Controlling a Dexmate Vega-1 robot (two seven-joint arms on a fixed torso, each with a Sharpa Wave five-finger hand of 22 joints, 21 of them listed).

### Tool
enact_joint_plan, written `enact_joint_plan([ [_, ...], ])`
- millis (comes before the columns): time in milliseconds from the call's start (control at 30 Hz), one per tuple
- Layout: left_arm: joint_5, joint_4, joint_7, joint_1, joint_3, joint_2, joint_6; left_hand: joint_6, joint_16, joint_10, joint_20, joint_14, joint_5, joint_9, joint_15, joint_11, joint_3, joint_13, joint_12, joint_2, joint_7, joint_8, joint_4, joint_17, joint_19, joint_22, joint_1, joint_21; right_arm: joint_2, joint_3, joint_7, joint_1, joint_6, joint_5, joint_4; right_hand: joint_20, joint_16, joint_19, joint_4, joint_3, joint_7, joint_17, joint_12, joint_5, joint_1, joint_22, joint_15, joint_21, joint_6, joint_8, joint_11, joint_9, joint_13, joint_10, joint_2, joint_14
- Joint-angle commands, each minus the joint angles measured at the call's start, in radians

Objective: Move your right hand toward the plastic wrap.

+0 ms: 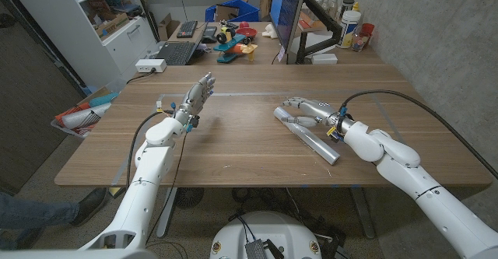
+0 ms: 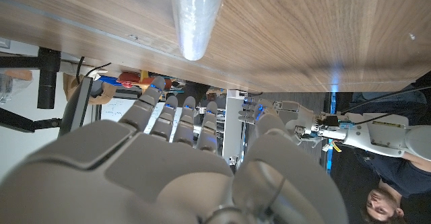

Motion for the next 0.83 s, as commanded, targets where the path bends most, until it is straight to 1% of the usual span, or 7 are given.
enact_joint_plan([
  [33,0.001,0.019,-0.005,-0.010,0.003,-0.001,-0.004,0.002,0.004,-0.006,0.003,0.000,-0.005,0.002,-0.001,-0.001,0.002,-0.001,0.002,0.008,-0.005,0.005,-0.007,0.004,-0.006,0.006,0.001,-0.001,-0.019,-0.020,-0.003,-0.004,-0.036,-0.046,-0.021,-0.006,0.005,0.005,0.000,0.005,-0.004,0.002,0.007,0.009,-0.003,0.003,-0.005,0.003,0.006,0.001,-0.008,0.002,0.004,0.003,-0.006,0.008],
  [200,0.002,0.026,-0.009,-0.014,0.005,-0.002,-0.007,0.001,0.004,-0.007,0.005,0.000,-0.005,0.002,-0.001,-0.003,0.002,-0.001,0.002,0.008,-0.005,0.004,-0.007,0.004,-0.007,0.006,0.001,-0.003,-0.023,-0.025,-0.005,-0.004,-0.042,-0.051,-0.024,-0.005,0.005,0.005,0.000,0.005,-0.005,0.001,0.008,0.009,-0.004,0.003,-0.006,0.003,0.007,0.001,-0.008,0.002,0.004,0.003,-0.006,0.009],
  [267,0.003,0.028,-0.009,-0.015,0.005,-0.002,-0.009,0.001,0.004,-0.006,0.006,-0.001,-0.005,0.002,-0.001,-0.001,0.002,-0.001,0.002,0.008,-0.005,0.004,-0.008,0.004,-0.008,0.006,0.001,-0.003,-0.025,-0.028,-0.006,-0.004,-0.047,-0.059,-0.028,-0.005,0.006,0.005,0.001,0.006,-0.004,0.001,0.008,0.009,-0.004,0.003,-0.005,0.004,0.007,0.001,-0.012,0.002,0.004,0.004,-0.006,0.012],
  [433,-0.001,0.028,-0.009,-0.013,0.003,-0.004,-0.019,0.001,0.003,-0.006,0.006,-0.002,-0.005,0.002,-0.002,-0.002,0.002,-0.001,0.002,0.008,-0.005,0.004,-0.008,0.004,-0.008,0.006,0.001,-0.005,-0.032,-0.040,0.003,0.002,-0.056,-0.077,-0.035,-0.004,0.007,0.005,0.001,0.006,-0.004,0.001,0.009,0.009,-0.005,0.003,-0.006,0.004,0.008,0.001,-0.009,0.002,0.004,0.005,-0.005,0.013],
  [600,-0.002,0.019,-0.008,-0.006,0.000,-0.003,-0.020,0.001,0.003,-0.006,0.006,-0.002,-0.005,0.002,-0.001,-0.002,0.002,-0.001,0.002,0.009,-0.006,0.004,-0.009,0.004,-0.007,0.006,0.002,-0.005,-0.031,-0.044,0.005,0.008,-0.053,-0.069,-0.033,-0.004,0.008,0.005,0.002,0.006,-0.005,0.000,0.008,0.009,-0.006,0.003,-0.008,0.004,0.008,0.001,-0.008,0.002,0.004,0.005,-0.005,0.015],
  [667,-0.003,0.018,-0.006,-0.006,-0.001,-0.003,-0.019,0.001,0.003,-0.007,0.006,-0.002,-0.005,0.002,-0.002,-0.006,0.002,-0.001,0.002,0.009,-0.006,0.004,-0.010,0.004,-0.007,0.006,0.002,-0.006,-0.030,-0.046,0.007,0.011,-0.052,-0.063,-0.030,-0.004,0.008,0.005,0.002,0.006,-0.004,0.000,0.008,0.009,-0.006,0.003,-0.009,0.004,0.008,0.001,-0.008,0.002,0.004,0.004,-0.004,0.014],
  [833,-0.004,0.028,-0.007,-0.007,0.001,-0.006,-0.028,0.001,0.003,-0.007,0.008,-0.002,-0.005,0.002,-0.001,-0.004,0.002,-0.001,0.002,0.009,-0.006,0.004,-0.011,0.004,-0.008,0.006,0.002,-0.008,-0.030,-0.052,0.003,0.017,-0.046,-0.062,-0.020,-0.002,0.009,0.004,0.003,0.007,-0.004,0.000,0.008,0.009,-0.007,0.003,-0.009,0.004,0.008,0.001,-0.009,0.002,0.004,0.004,-0.003,0.016],
])
